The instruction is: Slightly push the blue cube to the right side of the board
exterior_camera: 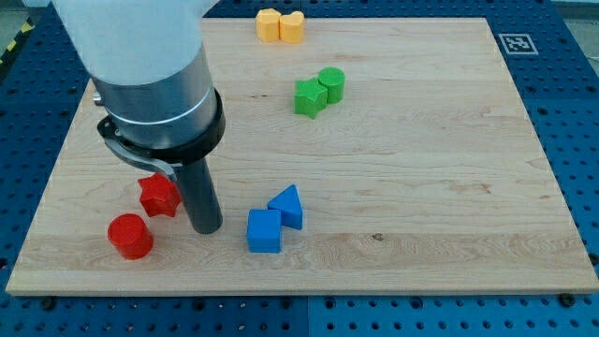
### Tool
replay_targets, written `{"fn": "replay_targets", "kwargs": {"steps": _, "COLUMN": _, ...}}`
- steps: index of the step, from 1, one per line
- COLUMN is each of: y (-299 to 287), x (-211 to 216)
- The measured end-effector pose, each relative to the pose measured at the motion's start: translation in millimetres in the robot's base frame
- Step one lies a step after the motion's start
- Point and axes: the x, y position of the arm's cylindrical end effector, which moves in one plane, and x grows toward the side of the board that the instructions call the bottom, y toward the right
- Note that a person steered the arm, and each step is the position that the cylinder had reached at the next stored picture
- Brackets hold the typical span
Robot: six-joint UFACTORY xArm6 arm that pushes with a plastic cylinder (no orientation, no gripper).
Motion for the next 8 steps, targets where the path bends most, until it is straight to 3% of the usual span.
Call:
{"fn": "replay_targets", "kwargs": {"steps": 4, "y": 66.9, "x": 13.7}}
{"fn": "replay_targets", "kwargs": {"steps": 5, "y": 56.6, "x": 14.6}}
{"fn": "replay_targets", "kwargs": {"steps": 6, "y": 3.5, "x": 15.4}}
{"fn": "replay_targets", "kwargs": {"steps": 8, "y": -15.8, "x": 29.5}}
